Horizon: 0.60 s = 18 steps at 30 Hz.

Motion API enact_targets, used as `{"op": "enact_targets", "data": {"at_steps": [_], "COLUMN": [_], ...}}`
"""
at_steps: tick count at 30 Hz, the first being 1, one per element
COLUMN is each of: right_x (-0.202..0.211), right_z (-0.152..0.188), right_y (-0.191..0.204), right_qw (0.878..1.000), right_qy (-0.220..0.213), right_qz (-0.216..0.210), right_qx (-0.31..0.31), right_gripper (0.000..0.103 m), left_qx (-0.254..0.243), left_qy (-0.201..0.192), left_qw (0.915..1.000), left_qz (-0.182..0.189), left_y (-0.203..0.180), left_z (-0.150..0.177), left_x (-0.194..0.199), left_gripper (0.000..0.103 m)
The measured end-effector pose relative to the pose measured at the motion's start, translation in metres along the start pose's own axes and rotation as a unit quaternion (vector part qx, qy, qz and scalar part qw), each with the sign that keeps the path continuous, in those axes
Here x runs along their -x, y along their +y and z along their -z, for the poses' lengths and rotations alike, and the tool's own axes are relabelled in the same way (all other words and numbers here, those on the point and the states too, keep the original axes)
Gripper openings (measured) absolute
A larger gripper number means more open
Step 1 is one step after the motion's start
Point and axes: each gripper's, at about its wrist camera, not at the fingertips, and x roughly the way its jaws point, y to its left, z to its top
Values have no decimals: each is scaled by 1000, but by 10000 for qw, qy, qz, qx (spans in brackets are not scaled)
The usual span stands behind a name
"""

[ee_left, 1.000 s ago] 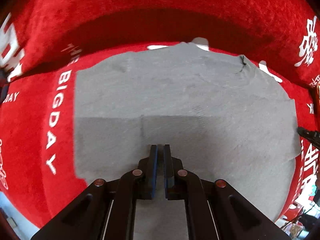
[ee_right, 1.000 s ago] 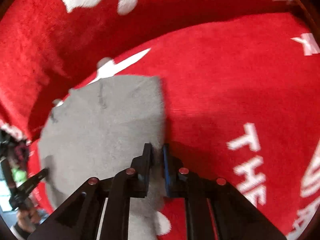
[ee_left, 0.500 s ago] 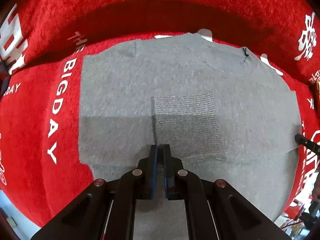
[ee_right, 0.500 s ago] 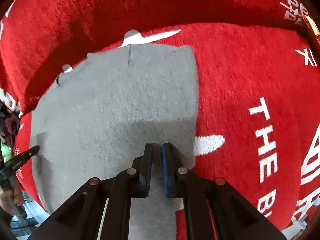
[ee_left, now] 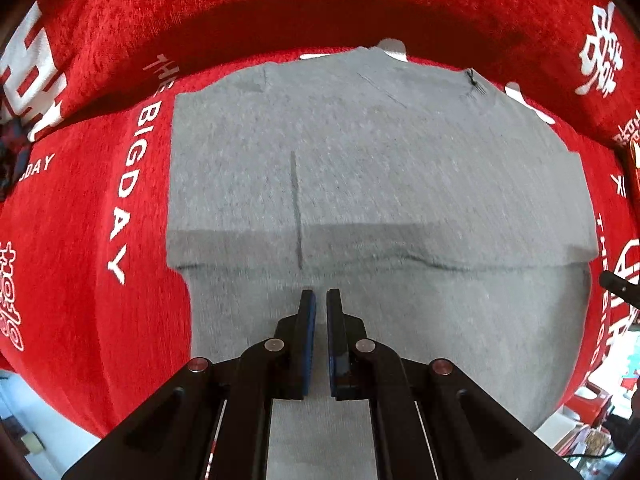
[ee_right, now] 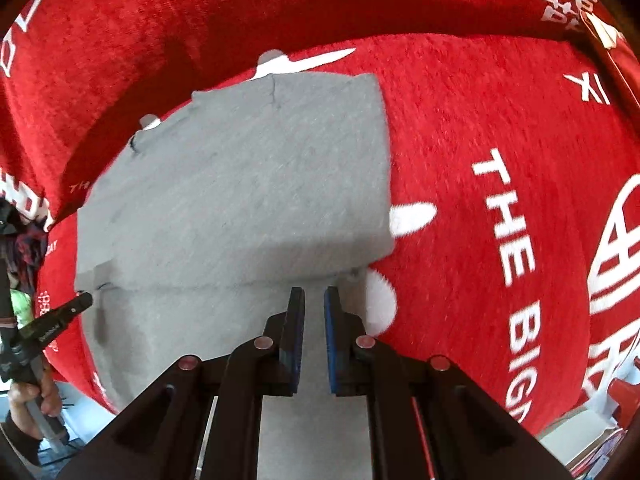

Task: Fold small clothes
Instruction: 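Open the right gripper and release the folded side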

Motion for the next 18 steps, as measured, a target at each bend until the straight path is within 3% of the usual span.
{"op": "enact_targets", "data": {"at_steps": [18], "right_x": [-4], "right_z": [19], "right_y": [8], "right_qw": [9986], "right_qy": [245], "right_qz": [-397], "right_qx": [-254], "right_gripper": [13], "left_qx": [-223], "left_qy": [192], "left_qw": [9995], "left_qz": [-116], "left_y": [-21], "left_z": [15], "left_x": [0], "left_gripper": [7]}}
